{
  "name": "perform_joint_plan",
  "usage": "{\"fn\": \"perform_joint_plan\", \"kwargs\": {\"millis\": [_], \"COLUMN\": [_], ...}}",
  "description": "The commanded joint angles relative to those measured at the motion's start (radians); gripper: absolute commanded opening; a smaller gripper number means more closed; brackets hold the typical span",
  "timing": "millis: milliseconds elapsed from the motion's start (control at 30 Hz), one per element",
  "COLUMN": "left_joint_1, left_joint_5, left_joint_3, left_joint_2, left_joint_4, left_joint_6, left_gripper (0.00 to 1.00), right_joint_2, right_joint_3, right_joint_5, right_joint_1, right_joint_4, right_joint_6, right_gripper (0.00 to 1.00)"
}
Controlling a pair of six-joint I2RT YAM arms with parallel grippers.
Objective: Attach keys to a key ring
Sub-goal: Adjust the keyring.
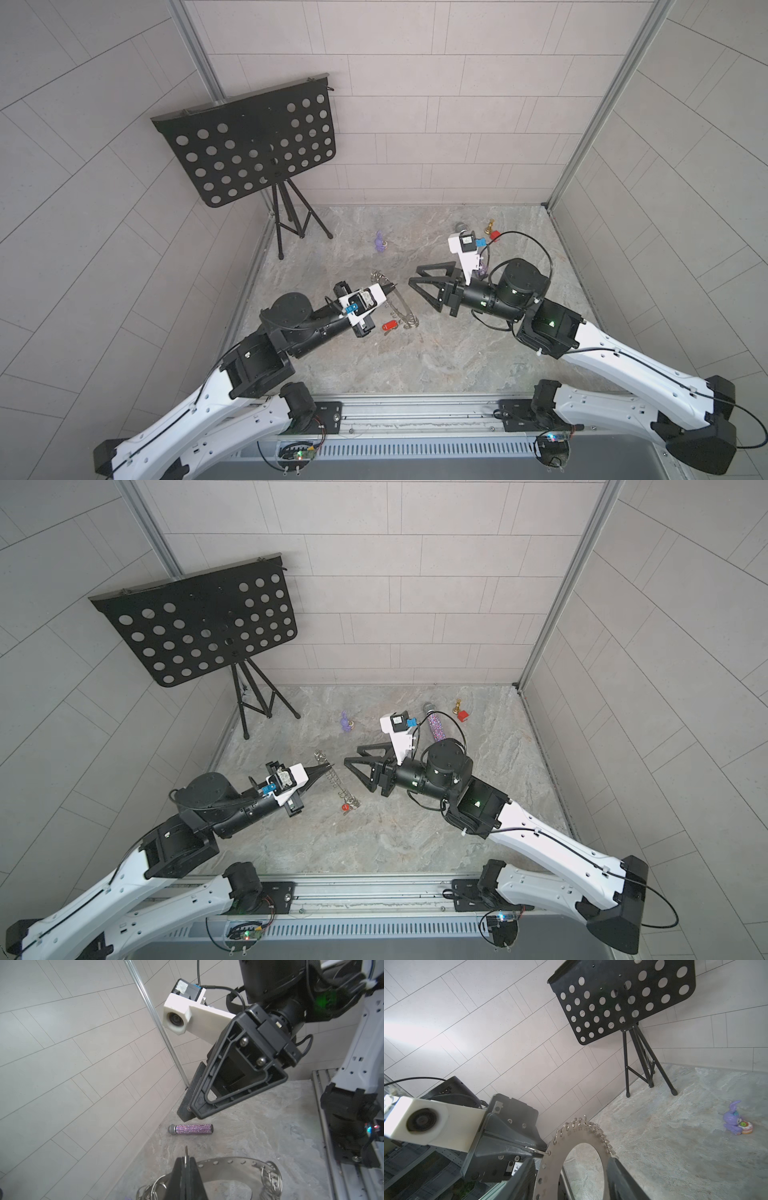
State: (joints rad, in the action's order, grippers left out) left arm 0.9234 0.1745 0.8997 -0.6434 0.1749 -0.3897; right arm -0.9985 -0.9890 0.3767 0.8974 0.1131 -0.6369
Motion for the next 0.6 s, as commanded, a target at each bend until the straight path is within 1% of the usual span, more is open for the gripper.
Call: {"fn": "perform_joint_plan", "kwargs": {"millis": [0, 33, 133, 233, 300, 400, 500, 567], "left_joint_1": [0.006, 0.006, 0.006, 0.006, 0.006, 0.006, 0.007, 0.006], "left_joint_5": [0.062, 0.070, 0.080, 0.083, 0.085, 0.062, 0.059, 0.070], "left_joint_3": [0.055, 0.063, 0.094, 0.113, 0.118, 0.148, 0.175, 0.180], "left_joint_2": [0.000, -0.007, -0.026, -0.046, -0.059, -0.079, -0.097, -0.104], "left_joint_4": [-0.036, -0.033, -0.009, -0.001, -0.004, 0.040, 0.079, 0.082], "left_joint_6": [0.183, 0.225, 0.359, 0.486, 0.563, 0.658, 0.718, 0.745], "left_gripper": [0.00, 0.00, 0.00, 0.00, 0.00, 0.00, 0.00, 0.00], "right_joint_2": [0.017, 0.023, 0.047, 0.079, 0.092, 0.098, 0.082, 0.067], "right_joint_3": [-0.020, -0.018, -0.011, -0.013, -0.024, -0.063, -0.111, -0.133], "right_joint_5": [0.059, 0.075, 0.112, 0.117, 0.116, 0.092, 0.052, 0.041], "right_joint_1": [-0.002, -0.001, 0.005, 0.017, 0.025, 0.052, 0.092, 0.112], "right_joint_4": [0.030, 0.029, 0.006, -0.047, -0.090, -0.184, -0.273, -0.297], "right_joint_6": [-0.016, -0.009, 0.039, 0.102, 0.141, 0.225, 0.302, 0.329], "right_gripper": [0.53, 0.48, 0.40, 0.32, 0.31, 0.31, 0.31, 0.30]}}
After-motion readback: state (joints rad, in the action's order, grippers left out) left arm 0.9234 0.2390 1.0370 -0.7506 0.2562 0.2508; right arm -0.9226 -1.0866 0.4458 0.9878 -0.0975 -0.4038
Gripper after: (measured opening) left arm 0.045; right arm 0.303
